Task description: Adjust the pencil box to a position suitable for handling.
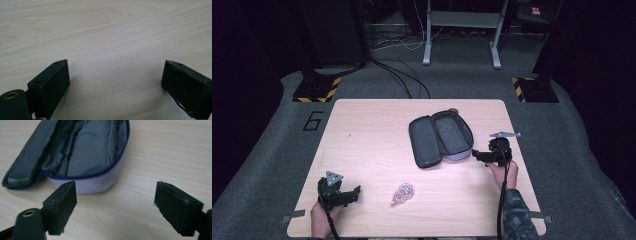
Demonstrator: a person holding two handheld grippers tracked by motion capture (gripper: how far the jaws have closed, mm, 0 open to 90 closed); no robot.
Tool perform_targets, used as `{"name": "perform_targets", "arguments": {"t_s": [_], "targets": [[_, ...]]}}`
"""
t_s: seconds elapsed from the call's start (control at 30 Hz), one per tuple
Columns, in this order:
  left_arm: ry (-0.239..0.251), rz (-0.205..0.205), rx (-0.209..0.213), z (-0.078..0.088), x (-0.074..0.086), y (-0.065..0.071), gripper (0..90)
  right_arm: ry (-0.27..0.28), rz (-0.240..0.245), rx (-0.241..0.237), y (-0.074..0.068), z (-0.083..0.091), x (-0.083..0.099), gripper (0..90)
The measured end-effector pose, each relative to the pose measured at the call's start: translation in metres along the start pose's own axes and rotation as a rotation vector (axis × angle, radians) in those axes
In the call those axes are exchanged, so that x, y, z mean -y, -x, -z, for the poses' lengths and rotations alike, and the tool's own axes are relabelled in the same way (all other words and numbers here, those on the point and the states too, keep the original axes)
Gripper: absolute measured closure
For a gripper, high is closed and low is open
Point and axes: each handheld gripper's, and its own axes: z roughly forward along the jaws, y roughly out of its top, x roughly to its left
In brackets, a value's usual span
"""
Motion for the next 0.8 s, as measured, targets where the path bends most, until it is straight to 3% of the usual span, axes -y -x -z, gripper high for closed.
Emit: {"name": "perform_targets", "arguments": {"t_s": [0.2,0.23,0.37,0.4,0.47,0.5,0.53,0.6,0.8], "targets": [[-0.007,-0.003,0.000,0.001,0.000,0.000,8.0,-0.011,-0.008,-0.013,0.000,-0.019,-0.024,30.8],[-0.006,0.000,0.000,0.000,0.000,0.000,8.0,-0.013,-0.003,0.013,0.001,-0.026,-0.033,37.9],[-0.006,-0.002,-0.001,0.000,0.000,0.000,8.1,-0.063,-0.052,0.025,0.000,-0.040,-0.042,47.4],[-0.008,-0.001,-0.001,0.001,0.000,0.000,8.1,-0.063,-0.052,0.025,0.000,-0.040,-0.042,47.4],[-0.005,-0.003,-0.002,0.000,0.000,0.000,8.1,-0.089,-0.038,0.034,-0.003,-0.048,-0.041,60.2],[-0.005,-0.003,-0.002,0.000,0.000,0.000,8.1,-0.089,-0.038,0.034,-0.003,-0.048,-0.041,60.2],[-0.015,-0.015,0.000,0.001,0.000,-0.001,8.1,-0.117,-0.065,0.043,-0.004,-0.052,-0.039,67.0],[-0.013,-0.012,-0.001,0.001,0.000,-0.001,8.1,-0.136,-0.074,0.044,-0.003,-0.054,-0.037,72.2],[-0.013,-0.014,-0.001,0.001,0.000,-0.001,8.1,-0.147,-0.089,0.044,-0.003,-0.054,-0.034,79.8]]}}
